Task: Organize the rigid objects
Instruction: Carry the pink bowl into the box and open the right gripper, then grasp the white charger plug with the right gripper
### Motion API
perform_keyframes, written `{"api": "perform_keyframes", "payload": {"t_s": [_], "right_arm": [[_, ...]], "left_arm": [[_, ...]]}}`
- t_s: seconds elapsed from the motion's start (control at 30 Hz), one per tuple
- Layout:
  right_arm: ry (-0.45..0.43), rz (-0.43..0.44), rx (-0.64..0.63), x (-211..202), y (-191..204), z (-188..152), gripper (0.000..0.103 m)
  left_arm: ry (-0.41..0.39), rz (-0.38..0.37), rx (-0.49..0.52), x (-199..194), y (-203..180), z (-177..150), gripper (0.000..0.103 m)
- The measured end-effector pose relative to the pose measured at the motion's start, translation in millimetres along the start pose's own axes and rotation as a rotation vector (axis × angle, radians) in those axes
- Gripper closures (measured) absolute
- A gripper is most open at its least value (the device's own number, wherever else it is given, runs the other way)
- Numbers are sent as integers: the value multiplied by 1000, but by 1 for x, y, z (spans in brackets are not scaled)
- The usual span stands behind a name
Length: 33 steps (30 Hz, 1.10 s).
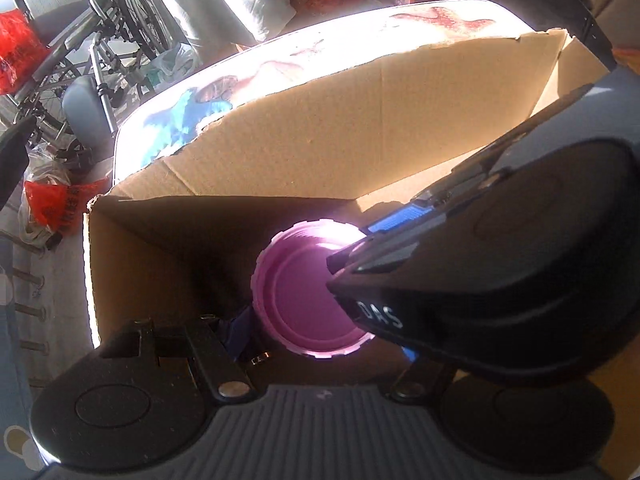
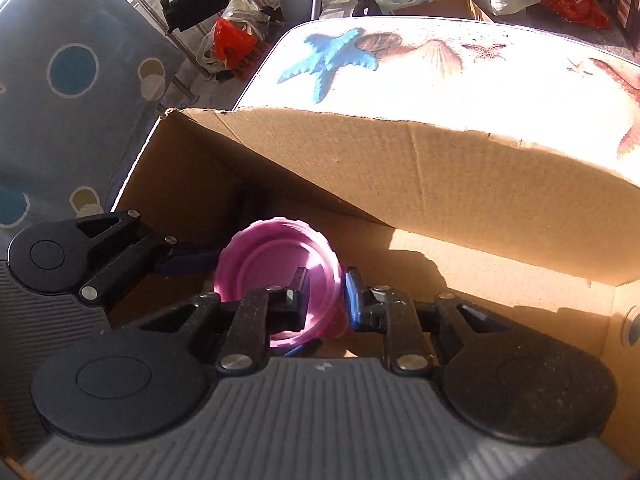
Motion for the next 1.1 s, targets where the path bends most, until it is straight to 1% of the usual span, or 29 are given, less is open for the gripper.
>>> {"api": "perform_keyframes", "payload": {"t_s": [0.13,0.27,0.33,0.37,0.53,0.6,0.67,0.7,0.73,0.77,0.8,0.83,0.9,0.93,0.97,1.03,1.1], "right_arm": [[4,13,17,13,-2,6,84],[1,37,40,17,-6,11,81],[-13,60,62,11,-8,11,79],[-20,68,69,7,-8,11,79],[-82,110,79,-24,-4,11,76],[-114,132,93,-42,-2,9,76],[-155,158,103,-66,1,3,76],[-183,170,108,-80,2,-2,76],[-208,176,109,-92,3,-7,76],[-246,182,105,-114,5,-17,75],[-275,193,98,-131,7,-25,75],[-299,204,93,-146,9,-34,75],[-356,231,81,-184,11,-59,75],[-385,242,74,-201,13,-71,74],[-419,254,66,-221,15,-89,73],[-465,266,55,-247,17,-118,71],[-492,270,52,-262,16,-148,70]], "left_arm": [[29,11,-12,8,3,1,30],[28,-1,-28,4,3,1,30],[16,-19,-37,-3,2,-1,29],[8,-29,-40,-7,2,-2,27],[-37,-54,-65,-35,0,-8,26],[-70,-76,-82,-54,1,-12,26],[-109,-113,-101,-79,0,-19,26],[-128,-145,-115,-92,0,-24,26],[-149,-182,-124,-107,-2,-29,26],[-173,-212,-128,-120,-1,-33,25],[-202,-230,-128,-134,-1,-39,24],[-229,-240,-127,-146,-3,-44,22],[-308,-267,-114,-177,-11,-64,19],[-335,-274,-111,-186,-14,-72,18],[-370,-285,-108,-197,-23,-86,17],[-414,-314,-114,-201,-33,-106,17],[-444,-331,-127,-203,-50,-126,17]]}}
Point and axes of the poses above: each gripper's, at about its wrist camera, not at the fingertips, and x roughly the way its jaws point, y to its left, z to its top, the point moved 6 cm from there along x, roughly the way its jaws point, and after that the axes turned 2 degrees about -x, right-handed, at the moved point
